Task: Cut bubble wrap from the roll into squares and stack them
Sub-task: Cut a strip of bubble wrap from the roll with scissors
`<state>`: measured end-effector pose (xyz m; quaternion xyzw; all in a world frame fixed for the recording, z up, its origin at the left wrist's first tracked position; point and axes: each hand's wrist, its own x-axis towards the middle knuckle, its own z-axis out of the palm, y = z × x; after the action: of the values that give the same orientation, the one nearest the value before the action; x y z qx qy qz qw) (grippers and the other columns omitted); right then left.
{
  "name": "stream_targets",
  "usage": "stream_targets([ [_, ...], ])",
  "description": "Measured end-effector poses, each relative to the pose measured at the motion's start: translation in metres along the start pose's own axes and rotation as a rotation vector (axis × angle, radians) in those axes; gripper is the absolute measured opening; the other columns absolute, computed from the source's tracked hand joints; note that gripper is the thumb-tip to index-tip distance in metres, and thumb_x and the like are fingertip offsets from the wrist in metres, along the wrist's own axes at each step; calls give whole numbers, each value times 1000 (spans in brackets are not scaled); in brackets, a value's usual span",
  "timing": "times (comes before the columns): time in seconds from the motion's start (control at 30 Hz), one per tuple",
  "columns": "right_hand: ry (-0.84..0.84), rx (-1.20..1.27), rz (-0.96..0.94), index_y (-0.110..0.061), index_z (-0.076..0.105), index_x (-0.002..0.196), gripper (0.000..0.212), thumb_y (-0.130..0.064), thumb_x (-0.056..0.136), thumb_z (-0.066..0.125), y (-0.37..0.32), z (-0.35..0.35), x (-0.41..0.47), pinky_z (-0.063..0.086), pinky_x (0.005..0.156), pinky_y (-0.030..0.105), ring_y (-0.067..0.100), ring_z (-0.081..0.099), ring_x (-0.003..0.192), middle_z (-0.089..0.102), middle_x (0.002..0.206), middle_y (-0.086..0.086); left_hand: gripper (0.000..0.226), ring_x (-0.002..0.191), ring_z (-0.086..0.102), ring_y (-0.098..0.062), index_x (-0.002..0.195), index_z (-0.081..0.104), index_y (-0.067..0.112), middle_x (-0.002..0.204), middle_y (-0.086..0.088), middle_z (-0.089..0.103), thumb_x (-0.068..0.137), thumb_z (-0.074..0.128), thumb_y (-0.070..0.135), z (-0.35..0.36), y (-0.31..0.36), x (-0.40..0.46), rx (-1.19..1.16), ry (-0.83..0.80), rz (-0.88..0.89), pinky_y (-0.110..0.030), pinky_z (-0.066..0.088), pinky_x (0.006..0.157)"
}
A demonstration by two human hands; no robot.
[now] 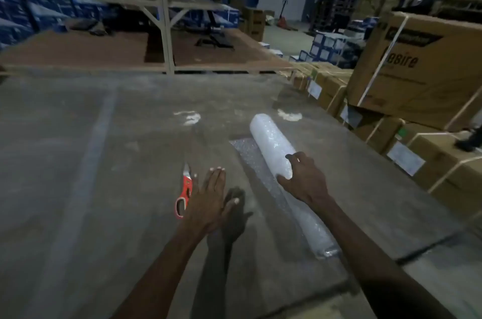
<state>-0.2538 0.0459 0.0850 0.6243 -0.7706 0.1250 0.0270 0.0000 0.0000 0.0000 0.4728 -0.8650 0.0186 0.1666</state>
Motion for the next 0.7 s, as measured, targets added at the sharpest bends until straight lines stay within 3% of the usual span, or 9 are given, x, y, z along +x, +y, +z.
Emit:
stream_targets([
  [0.1, -174, -25, 87, -19, 38, 148, 85, -56, 80, 72, 21, 9, 2, 46, 97, 47, 32, 41, 133, 35, 153, 6, 79, 138, 46, -36, 143, 48, 1, 147, -16, 50, 94, 31, 59, 28, 35, 9, -44, -117, -23, -65, 26, 109],
  [0.2, -257, -8, 86, -19, 26, 154, 94, -54, 81, 73, 54, 18, 6, 45, 97, 46, 32, 36, 138, 26, 158, 6, 87, 152, 18, -31, 156, 25, 6, 163, -13, 25, 91, 9, 63, 50, 74, 30, -78, -245, -47, -61, 5, 118],
  [0.27, -267, 41, 94, -18, 21, 158, 96, -55, 84, 71, 78, 15, 14, 43, 100, 44, 33, 35, 140, 22, 162, 7, 79, 154, 4, -27, 159, 11, 9, 167, -9, 11, 97, 10, 60, 60, 97, 47, -63, -326, -53, -57, -3, 119],
  [0.37, -283, 109, 116, -24, 16, 160, 92, -54, 89, 65, 109, 12, 22, 41, 104, 45, 34, 36, 141, 17, 164, 6, 71, 154, 1, -24, 159, 5, 9, 167, -7, 5, 105, 23, 52, 74, 133, 69, -72, -373, -83, -56, -3, 120],
  [0.57, -282, 166, 64, -36, 25, 159, 67, -51, 98, 51, 140, 12, 29, 38, 109, 45, 37, 37, 142, 16, 167, 9, 81, 154, -3, -25, 159, 2, 8, 167, -10, 0, 101, 18, 63, 99, 183, 92, -141, -398, -169, -57, -5, 121],
  [0.7, -383, 211, 95, -41, 11, 158, 103, -72, 77, 66, 151, 19, 32, 41, 110, 49, 40, 41, 140, 12, 166, 9, 83, 154, -3, -22, 160, 4, 11, 168, -7, -1, 99, 16, 67, 104, 189, 84, -75, -336, -212, -56, -10, 118],
])
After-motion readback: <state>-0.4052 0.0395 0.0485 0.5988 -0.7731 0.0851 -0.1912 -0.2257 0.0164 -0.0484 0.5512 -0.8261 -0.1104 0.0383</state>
